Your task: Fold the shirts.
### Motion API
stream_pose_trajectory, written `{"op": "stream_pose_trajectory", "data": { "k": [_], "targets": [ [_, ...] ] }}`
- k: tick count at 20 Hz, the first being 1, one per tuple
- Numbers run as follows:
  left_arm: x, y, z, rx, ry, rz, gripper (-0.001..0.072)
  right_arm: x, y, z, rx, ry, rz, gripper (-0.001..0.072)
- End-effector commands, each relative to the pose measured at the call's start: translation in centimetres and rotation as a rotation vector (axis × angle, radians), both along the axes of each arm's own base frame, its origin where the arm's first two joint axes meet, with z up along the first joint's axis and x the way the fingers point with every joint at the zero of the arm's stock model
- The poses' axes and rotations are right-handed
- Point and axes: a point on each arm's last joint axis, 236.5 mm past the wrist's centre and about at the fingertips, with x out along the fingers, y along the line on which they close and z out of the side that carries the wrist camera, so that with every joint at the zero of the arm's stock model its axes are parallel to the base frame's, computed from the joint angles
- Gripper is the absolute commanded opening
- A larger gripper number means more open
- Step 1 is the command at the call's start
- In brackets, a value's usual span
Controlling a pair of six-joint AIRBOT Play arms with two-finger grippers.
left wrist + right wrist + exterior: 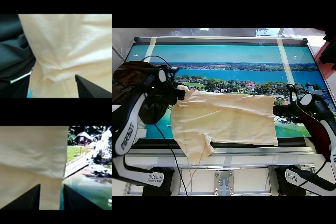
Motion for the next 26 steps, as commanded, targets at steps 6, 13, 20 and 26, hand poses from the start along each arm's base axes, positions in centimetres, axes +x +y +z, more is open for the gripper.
{"op": "stream_pose_trajectory", "data": {
  "k": [6,13,20,26],
  "targets": [
    [-11.6,2.9,8.3,-0.141,-0.147,0.247,0.0649,-2.2,-8.7,13.0,-0.096,-0.36,-0.289,0.0345],
    [-25.9,-3.3,-1.7,-0.423,0.202,0.567,0.0649,-2.0,-5.8,11.7,0.074,-0.385,-0.262,0.0344],
    [-31.2,-5.0,-6.5,-0.454,0.403,0.671,0.0649,-2.4,-5.4,10.5,0.085,-0.365,-0.252,0.0344],
    [-31.0,-6.4,-8.1,-0.539,0.394,0.735,0.0648,-2.1,-4.9,10.9,0.115,-0.379,-0.259,0.0344]
  ]
}}
